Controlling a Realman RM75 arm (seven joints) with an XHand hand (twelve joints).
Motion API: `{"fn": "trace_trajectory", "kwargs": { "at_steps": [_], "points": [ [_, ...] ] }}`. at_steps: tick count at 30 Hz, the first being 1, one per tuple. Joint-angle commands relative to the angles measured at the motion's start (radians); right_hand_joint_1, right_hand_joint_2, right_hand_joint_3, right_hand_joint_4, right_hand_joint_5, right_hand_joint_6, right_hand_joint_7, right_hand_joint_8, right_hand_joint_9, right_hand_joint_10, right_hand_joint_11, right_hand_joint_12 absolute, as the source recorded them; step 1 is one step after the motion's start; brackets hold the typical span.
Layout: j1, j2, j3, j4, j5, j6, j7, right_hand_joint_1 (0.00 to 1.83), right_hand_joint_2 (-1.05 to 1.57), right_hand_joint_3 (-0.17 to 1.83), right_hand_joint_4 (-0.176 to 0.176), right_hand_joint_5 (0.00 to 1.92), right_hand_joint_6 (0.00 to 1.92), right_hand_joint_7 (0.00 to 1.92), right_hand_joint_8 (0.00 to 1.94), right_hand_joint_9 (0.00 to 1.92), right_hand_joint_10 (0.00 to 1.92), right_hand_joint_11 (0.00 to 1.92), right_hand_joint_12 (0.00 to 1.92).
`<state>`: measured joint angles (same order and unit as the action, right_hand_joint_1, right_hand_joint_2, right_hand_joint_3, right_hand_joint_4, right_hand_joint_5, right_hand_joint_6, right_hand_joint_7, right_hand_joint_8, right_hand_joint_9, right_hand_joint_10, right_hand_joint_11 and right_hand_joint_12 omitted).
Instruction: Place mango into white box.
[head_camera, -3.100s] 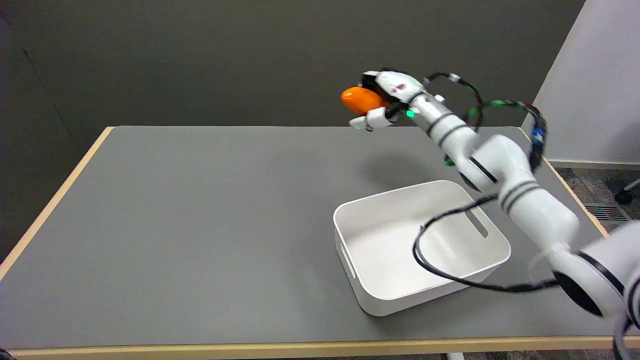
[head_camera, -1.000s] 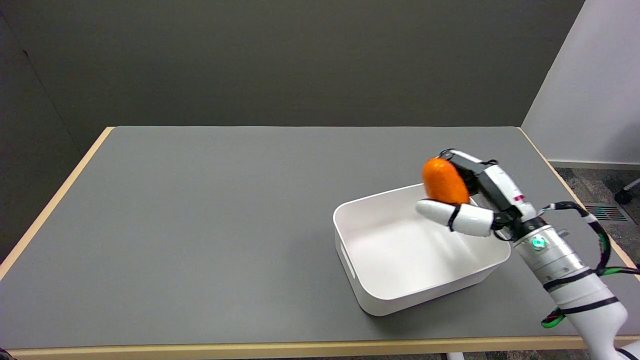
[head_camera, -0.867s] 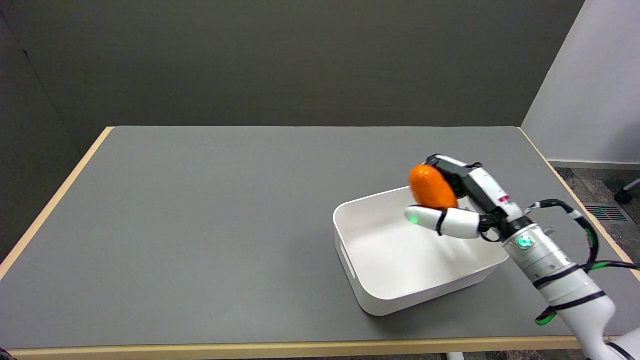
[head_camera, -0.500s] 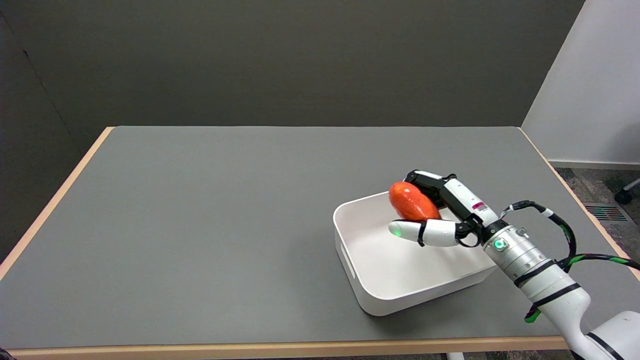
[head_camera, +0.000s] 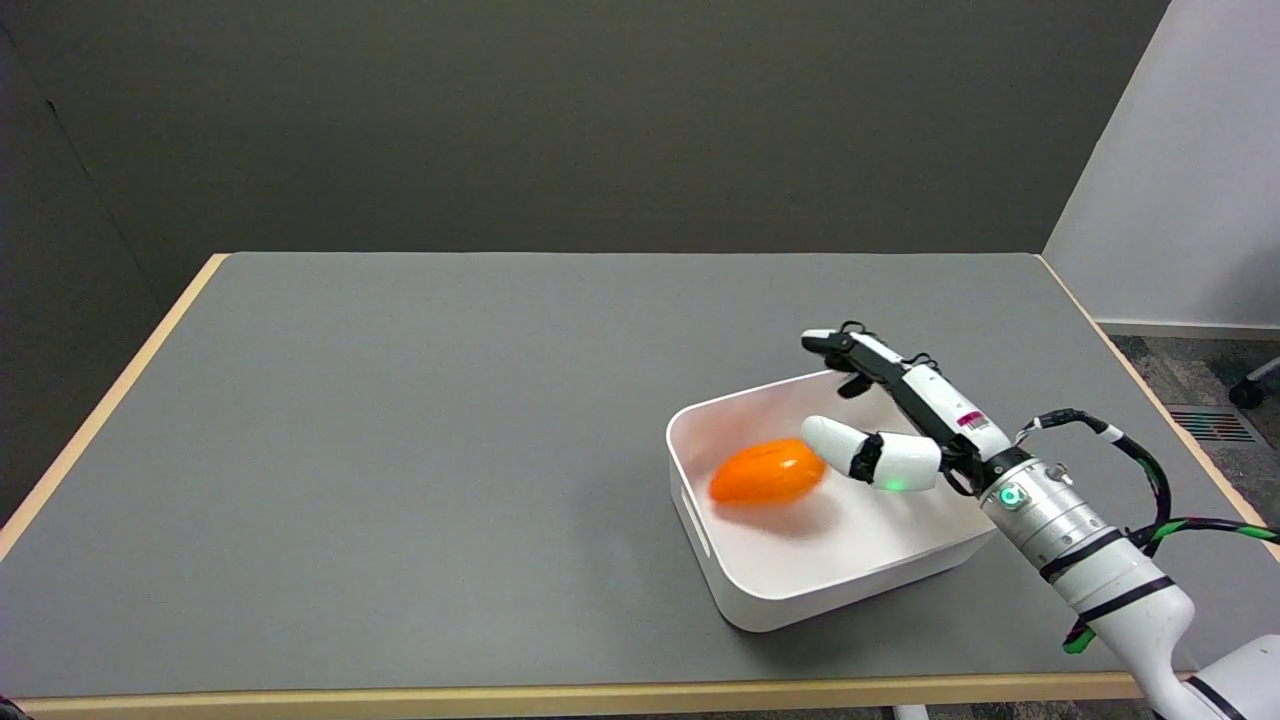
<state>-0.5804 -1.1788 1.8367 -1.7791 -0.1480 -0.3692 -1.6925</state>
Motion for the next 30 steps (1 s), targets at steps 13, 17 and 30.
{"fn": "trace_trajectory", "kwargs": {
  "at_steps": [13, 17, 30],
  "points": [
    [0.149, -0.141, 0.402, -0.012, 0.190, -0.219, 0.000, 0.35, 0.50, 0.85, 0.036, 0.02, 0.21, 0.00, 0.02, 0.00, 0.20, 0.00, 0.99],
    [0.163, -0.167, 0.474, -0.043, 0.238, -0.216, -0.013, 0.38, 0.52, 0.87, 0.034, 0.02, 0.17, 0.00, 0.01, 0.00, 0.13, 0.00, 0.87],
    [0.132, -0.366, 0.471, 0.003, 0.353, -0.245, -0.140, 0.42, 0.55, 0.92, 0.032, 0.03, 0.27, 0.02, 0.08, 0.00, 0.14, 0.00, 0.76]
  ]
}}
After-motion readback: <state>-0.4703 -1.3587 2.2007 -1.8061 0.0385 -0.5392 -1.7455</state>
